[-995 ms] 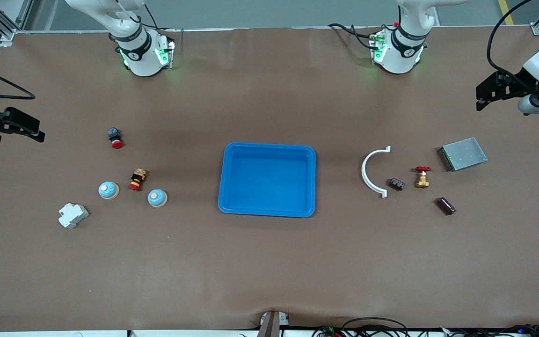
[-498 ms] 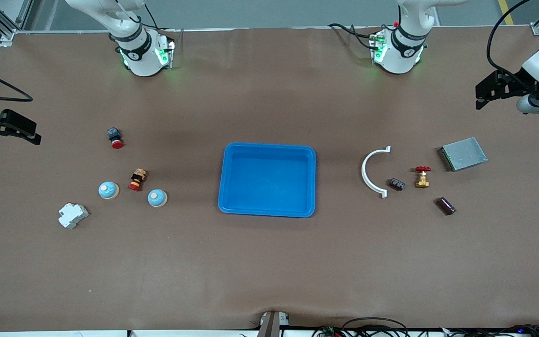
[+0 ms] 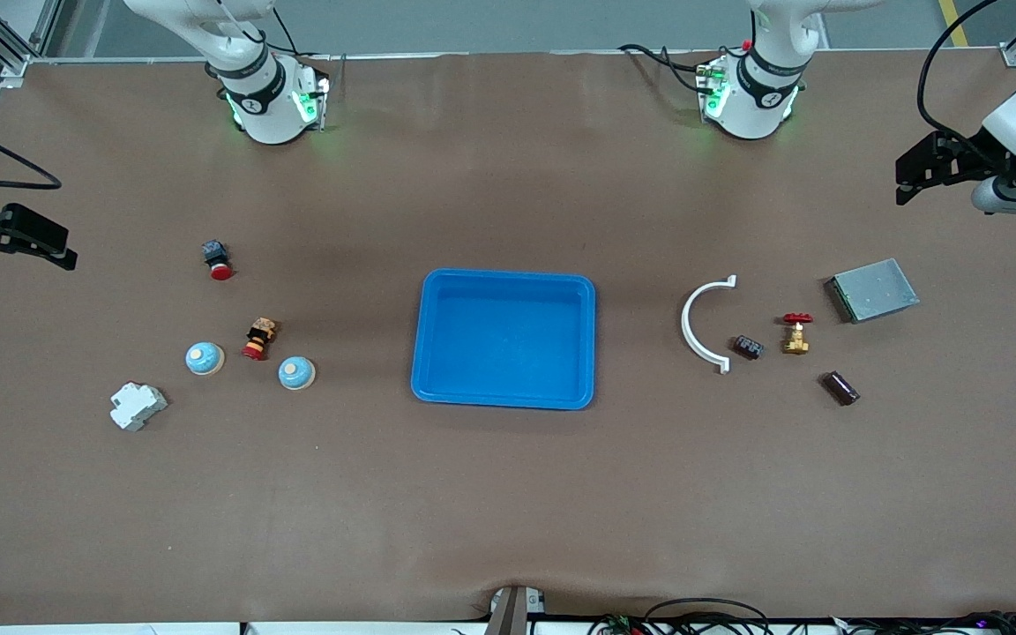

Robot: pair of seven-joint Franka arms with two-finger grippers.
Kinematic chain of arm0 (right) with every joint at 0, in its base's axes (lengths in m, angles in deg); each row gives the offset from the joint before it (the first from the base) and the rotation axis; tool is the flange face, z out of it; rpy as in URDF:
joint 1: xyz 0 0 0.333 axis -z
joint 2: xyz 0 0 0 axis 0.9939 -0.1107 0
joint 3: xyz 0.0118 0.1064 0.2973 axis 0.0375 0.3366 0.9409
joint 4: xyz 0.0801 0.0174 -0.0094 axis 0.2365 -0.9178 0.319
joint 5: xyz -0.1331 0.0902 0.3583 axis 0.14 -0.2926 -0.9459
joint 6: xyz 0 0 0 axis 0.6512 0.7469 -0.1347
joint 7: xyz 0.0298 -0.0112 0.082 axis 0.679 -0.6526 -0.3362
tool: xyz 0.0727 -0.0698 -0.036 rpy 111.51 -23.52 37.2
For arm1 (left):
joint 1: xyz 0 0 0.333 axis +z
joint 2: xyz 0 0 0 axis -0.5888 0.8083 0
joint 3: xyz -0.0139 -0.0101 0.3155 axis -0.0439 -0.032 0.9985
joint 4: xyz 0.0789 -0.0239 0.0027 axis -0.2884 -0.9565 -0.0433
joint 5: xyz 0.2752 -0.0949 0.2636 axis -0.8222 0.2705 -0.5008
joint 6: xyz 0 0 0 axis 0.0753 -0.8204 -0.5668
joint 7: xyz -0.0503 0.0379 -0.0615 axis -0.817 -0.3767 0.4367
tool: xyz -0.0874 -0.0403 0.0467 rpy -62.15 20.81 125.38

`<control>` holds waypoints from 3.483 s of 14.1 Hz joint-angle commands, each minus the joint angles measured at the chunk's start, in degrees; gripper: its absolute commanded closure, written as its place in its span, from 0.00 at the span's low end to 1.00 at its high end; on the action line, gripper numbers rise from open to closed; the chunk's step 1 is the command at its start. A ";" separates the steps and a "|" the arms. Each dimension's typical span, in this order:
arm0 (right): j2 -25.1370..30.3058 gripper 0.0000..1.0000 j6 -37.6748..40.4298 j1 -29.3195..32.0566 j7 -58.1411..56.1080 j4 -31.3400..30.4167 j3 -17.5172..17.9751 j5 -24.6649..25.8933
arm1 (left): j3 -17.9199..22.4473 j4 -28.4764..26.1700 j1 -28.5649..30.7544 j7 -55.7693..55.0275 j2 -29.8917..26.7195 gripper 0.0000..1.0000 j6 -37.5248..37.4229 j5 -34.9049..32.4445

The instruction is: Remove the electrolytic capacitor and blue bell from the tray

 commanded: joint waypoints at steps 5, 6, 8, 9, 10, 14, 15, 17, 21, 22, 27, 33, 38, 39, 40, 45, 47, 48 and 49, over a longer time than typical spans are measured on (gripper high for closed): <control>3.97 0.00 -2.58 2.88 -0.44 -4.78 1.64 -0.37 | -0.37 0.04 0.26 1.30 -0.49 0.00 -0.77 0.25; 5.55 0.00 -3.89 2.89 -0.44 -6.80 1.64 -0.63 | -0.37 -0.39 0.26 1.30 -0.67 0.00 -0.77 0.25; 7.23 0.00 -5.30 2.71 -0.44 -9.10 1.56 -0.64 | -0.46 -1.80 0.26 1.39 -1.72 0.00 -0.25 0.25; 7.23 0.00 -5.31 2.71 -0.44 -9.02 1.56 -0.64 | -0.54 -1.80 0.26 1.48 -1.72 0.00 -0.25 0.07; 7.23 0.00 -5.31 2.71 -0.44 -8.93 1.56 -0.64 | -0.55 -1.80 0.26 1.65 -1.72 0.00 -0.07 0.07; 6.97 0.00 -4.25 2.80 -0.35 -8.40 1.38 -0.64 | -0.37 -1.89 0.44 3.49 -1.72 0.00 0.19 -0.02; 6.97 0.00 -4.25 2.71 -0.44 -8.40 1.38 -0.64 | -0.37 -1.89 0.44 3.76 -1.72 0.00 0.28 0.07; 6.88 0.00 -4.34 2.80 -0.44 -8.23 1.47 -0.64 | -0.02 -0.84 0.44 2.72 -0.94 0.00 0.46 3.47; 6.79 0.00 -4.34 2.45 -0.44 -8.23 1.47 -0.64 | 0.07 0.04 1.40 -2.72 -0.49 0.00 0.37 5.61; 6.79 0.00 -4.34 2.45 -0.35 -8.23 1.55 -0.64 | 0.07 0.04 1.40 -4.22 -0.58 0.00 0.28 5.61; 6.79 0.00 -4.69 2.54 -0.35 -8.23 1.56 -0.64 | -0.28 1.79 1.14 -5.73 0.64 0.00 0.11 5.17; 6.79 0.00 -4.69 2.45 -0.35 -8.23 1.56 -0.64 | -0.19 3.03 1.14 -5.64 1.18 0.00 -0.33 4.99; 6.71 0.00 -4.78 2.36 -0.35 -8.23 1.64 -0.64 | -1.94 2.85 0.61 -9.85 1.18 0.00 -1.91 4.47; 6.70 0.00 -4.78 2.27 -0.35 -8.23 1.64 -0.64 | -2.39 2.85 0.61 -11.51 1.18 0.00 -2.18 4.47; 6.70 0.00 -4.87 2.27 -0.35 -8.23 1.64 -0.64 | -2.83 2.77 0.61 -13.18 1.18 0.00 -2.27 4.47; 6.70 0.00 -4.95 2.01 -0.35 -8.23 1.64 -0.64 | -3.89 2.85 0.44 -13.90 1.18 0.00 -3.06 1.92; 6.70 0.00 -4.95 2.01 -0.35 -8.23 1.64 -0.64 | -3.89 2.68 0.52 -13.64 1.00 0.00 -3.41 1.83; 6.70 0.00 -4.95 2.01 -0.35 -8.14 1.64 -0.64 | -3.89 2.68 0.61 -13.55 1.00 0.00 -3.76 1.83; 6.70 0.00 -4.95 2.01 -0.27 -8.23 1.64 -0.64 | -3.97 2.68 0.61 -13.55 1.00 0.00 -3.94 1.83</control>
